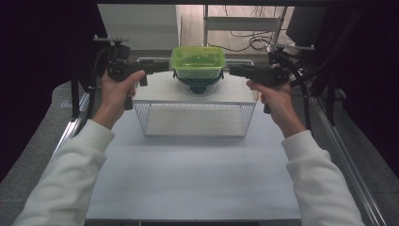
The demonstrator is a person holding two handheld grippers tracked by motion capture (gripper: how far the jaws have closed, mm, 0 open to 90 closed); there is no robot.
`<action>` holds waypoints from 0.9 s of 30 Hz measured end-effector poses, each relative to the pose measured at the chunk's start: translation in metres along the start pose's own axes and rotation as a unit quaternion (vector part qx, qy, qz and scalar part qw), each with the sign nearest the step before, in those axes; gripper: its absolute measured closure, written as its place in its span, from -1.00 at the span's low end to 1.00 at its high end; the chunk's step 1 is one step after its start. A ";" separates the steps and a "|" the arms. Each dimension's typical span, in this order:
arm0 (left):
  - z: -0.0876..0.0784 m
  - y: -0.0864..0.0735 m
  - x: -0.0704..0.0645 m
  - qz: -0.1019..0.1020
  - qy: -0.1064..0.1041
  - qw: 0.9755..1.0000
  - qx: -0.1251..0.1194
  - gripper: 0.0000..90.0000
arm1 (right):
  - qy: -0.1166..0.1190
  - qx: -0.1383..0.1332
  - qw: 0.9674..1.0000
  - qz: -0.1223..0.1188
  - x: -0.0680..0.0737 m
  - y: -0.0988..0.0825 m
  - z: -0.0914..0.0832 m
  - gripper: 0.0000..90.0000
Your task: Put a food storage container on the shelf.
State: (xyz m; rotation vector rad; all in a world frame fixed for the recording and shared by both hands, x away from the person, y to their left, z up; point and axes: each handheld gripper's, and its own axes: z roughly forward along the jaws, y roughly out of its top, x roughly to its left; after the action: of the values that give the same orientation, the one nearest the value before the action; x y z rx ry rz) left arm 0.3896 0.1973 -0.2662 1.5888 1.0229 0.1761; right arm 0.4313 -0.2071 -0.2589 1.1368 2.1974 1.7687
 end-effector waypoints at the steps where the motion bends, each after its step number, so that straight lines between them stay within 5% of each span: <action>1: -0.003 -0.006 -0.002 0.004 -0.003 1.000 0.000 -0.56 | 0.000 0.004 1.000 -0.009 0.001 -0.005 -0.003 -0.27; 7: -0.019 -0.053 -0.011 0.037 0.002 0.999 0.011 -0.57 | -0.021 0.030 0.998 -0.060 0.007 -0.046 -0.021 -0.28; 10: -0.023 -0.073 -0.011 0.047 0.008 0.999 0.019 -0.57 | -0.021 0.039 0.997 -0.065 0.006 -0.067 -0.027 -0.29; 11: -0.027 -0.096 -0.010 0.055 0.017 0.998 0.030 -0.57 | -0.023 0.040 0.997 -0.069 0.006 -0.074 -0.030 -0.29; 12: -0.028 -0.106 -0.009 0.058 0.020 0.998 0.032 -0.57 | -0.028 0.044 0.996 -0.066 0.003 -0.095 -0.038 -0.31; 16: -0.033 -0.147 -0.006 0.074 0.043 0.995 0.042 -0.55 | -0.036 0.050 0.997 -0.056 -0.003 -0.133 -0.051 -0.35; 21: -0.029 -0.197 -0.007 0.084 0.056 0.990 0.094 -0.56 | -0.042 0.058 0.997 -0.030 -0.012 -0.175 -0.062 -0.37; 27: -0.021 -0.240 -0.006 0.095 0.071 0.982 0.144 -0.59 | -0.072 0.091 0.992 -0.047 -0.017 -0.214 -0.063 -0.38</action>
State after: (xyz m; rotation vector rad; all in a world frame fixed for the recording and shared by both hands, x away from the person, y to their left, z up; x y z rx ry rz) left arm 0.2510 0.1934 -0.4636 1.9627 1.0405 0.2847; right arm 0.3083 -0.2776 -0.4321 1.1339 2.3197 1.4279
